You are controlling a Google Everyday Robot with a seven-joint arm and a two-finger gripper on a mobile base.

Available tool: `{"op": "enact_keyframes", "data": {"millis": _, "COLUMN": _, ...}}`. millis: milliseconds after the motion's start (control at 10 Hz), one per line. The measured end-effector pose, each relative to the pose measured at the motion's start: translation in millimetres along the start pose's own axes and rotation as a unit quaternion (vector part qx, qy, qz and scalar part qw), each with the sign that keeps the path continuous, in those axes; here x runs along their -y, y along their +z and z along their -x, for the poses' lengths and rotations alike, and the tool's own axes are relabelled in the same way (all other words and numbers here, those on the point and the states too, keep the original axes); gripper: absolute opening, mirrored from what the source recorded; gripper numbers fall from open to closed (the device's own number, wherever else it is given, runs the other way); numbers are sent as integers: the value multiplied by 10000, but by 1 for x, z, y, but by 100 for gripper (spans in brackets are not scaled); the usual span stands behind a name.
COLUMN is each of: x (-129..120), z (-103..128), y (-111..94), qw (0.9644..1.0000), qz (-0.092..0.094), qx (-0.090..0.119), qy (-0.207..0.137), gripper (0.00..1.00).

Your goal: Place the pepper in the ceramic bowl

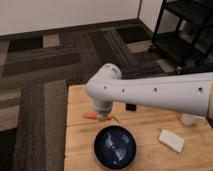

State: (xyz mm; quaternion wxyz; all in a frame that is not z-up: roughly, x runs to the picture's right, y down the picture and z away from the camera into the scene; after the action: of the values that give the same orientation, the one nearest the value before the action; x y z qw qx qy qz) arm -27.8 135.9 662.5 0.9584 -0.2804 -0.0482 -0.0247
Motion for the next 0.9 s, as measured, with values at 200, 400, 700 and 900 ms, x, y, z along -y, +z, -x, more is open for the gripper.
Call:
{"op": "enact_keyframes", "data": {"millis": 200, "x": -29, "z": -9, "y": 10, "qw": 9999, "qz": 107, "qx": -127, "qy": 32, "gripper": 0}}
{"op": "enact_keyframes", "data": {"millis": 400, "x": -52, "z": -24, "y": 20, "qw": 9993, "qz": 149, "qx": -236, "qy": 238, "gripper": 0}}
{"op": "enact_keyframes", "data": {"millis": 700, "x": -74, "z": -45, "y": 30, "qw": 9978, "qz": 139, "qx": -382, "qy": 529, "gripper": 0}}
{"op": "enact_keyframes", "data": {"millis": 900, "x": -83, "z": -55, "y": 35, "qw": 9963, "qz": 188, "qx": -408, "qy": 728, "gripper": 0}}
